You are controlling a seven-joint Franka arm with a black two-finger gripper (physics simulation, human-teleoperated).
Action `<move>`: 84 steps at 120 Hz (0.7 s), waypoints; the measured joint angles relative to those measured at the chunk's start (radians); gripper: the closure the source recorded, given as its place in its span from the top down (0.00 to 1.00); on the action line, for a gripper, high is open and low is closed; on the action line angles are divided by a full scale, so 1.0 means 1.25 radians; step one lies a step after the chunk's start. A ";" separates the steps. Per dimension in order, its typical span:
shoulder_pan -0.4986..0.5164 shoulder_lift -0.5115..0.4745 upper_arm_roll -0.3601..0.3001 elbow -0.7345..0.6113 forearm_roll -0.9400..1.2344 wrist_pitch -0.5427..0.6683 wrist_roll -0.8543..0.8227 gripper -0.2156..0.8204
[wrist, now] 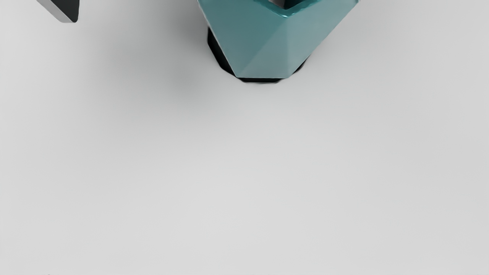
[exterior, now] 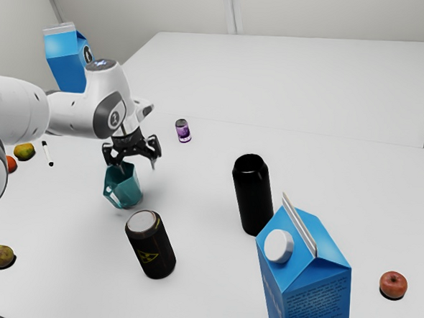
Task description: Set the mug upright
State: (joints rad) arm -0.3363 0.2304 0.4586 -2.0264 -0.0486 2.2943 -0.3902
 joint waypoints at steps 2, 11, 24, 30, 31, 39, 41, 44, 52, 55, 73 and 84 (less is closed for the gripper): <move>0.000 -0.001 0.000 0.001 0.000 -0.001 0.000 0.71; -0.002 -0.002 0.000 0.009 -0.001 -0.006 -0.002 0.74; -0.005 -0.003 0.000 0.017 -0.001 -0.012 -0.003 0.76; -0.005 -0.004 0.001 0.021 -0.001 -0.015 -0.003 0.77; -0.005 -0.005 0.001 0.021 -0.001 -0.016 -0.003 0.77; -0.005 -0.005 0.001 0.026 -0.001 -0.020 -0.003 0.77; -0.005 -0.005 0.001 0.027 -0.001 -0.021 -0.002 0.77; -0.005 -0.006 0.001 0.028 -0.001 -0.022 -0.002 0.78; -0.005 -0.007 0.001 0.035 -0.001 -0.026 -0.001 0.78; -0.005 -0.008 0.001 0.037 -0.001 -0.028 -0.001 0.78; -0.005 -0.018 0.001 0.057 0.000 -0.047 0.003 0.79; -0.004 -0.030 0.000 0.085 0.004 -0.074 0.010 0.79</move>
State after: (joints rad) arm -0.3418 0.1923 0.4591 -1.9207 -0.0438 2.2017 -0.3780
